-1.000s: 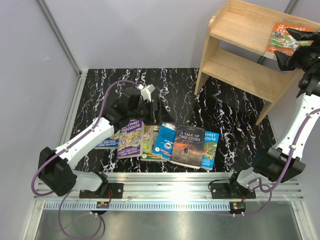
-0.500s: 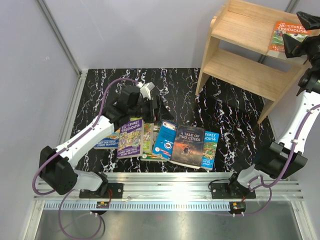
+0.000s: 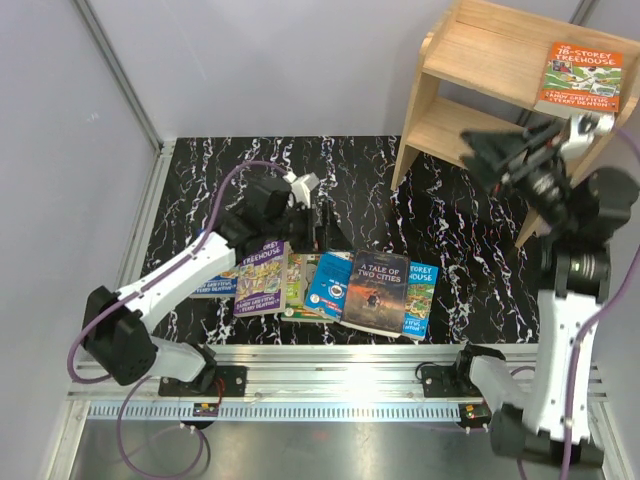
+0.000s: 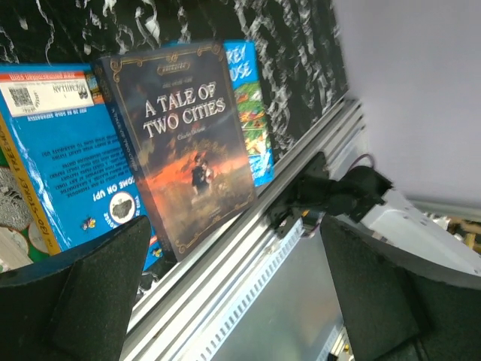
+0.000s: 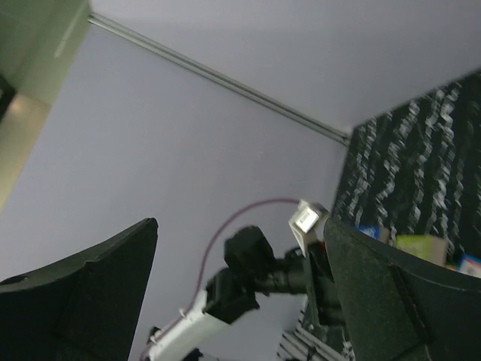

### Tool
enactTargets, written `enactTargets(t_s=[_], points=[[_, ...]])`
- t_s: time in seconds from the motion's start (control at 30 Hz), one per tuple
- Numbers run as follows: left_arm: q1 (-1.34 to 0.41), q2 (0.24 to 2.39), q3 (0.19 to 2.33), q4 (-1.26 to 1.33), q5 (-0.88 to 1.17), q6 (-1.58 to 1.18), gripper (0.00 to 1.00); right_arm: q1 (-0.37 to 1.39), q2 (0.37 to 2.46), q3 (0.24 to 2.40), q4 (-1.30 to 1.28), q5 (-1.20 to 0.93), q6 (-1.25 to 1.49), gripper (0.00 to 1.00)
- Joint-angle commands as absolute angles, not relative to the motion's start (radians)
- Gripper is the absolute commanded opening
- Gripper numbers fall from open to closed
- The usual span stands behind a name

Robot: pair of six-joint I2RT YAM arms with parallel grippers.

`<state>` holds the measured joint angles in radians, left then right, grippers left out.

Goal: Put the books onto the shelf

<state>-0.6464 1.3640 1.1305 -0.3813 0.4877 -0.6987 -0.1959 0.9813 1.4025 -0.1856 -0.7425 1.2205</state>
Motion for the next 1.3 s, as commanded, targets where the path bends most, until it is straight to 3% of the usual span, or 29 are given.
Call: enactTargets(t_s=[0.0, 0.23, 0.43, 0.77, 1.03, 1.2, 1.27], points=[[-0.698, 1.427, 1.112, -0.439, 0.407, -0.643, 0.99, -0.193, 0.887, 1.159, -0.628, -0.721, 0.942, 1.0], [-0.727, 1.566, 1.051, -0.399, 0.383, -0.635, 0.99, -0.187, 0.885, 0.818, -0.816, -0.663, 0.763, 1.0], [-0.765, 1.703, 1.063, -0.364, 0.402, -0.644, 0.99, -0.152, 0.972, 0.608, -0.641, -0.693, 0.784, 1.0], [-0.769, 1.821, 1.074, -0.322, 0.437, -0.672, 0.99, 0.05, 1.222, 0.531, -0.414, -0.592, 0.813, 0.97], [-0.769, 1.887, 1.071, -0.262, 0.518, -0.689, 0.99, 0.058, 1.299, 0.522, -0.42, -0.532, 0.756, 0.95], [-0.77, 1.928, 1.045, -0.186, 0.606, -0.718, 0.99, 0.071, 1.367, 0.497, -0.342, -0.549, 0.773, 0.72], [-0.769, 1.933, 1.039, -0.155, 0.635, -0.723, 0.94, 0.077, 1.382, 0.489, -0.327, -0.548, 0.772, 0.65]])
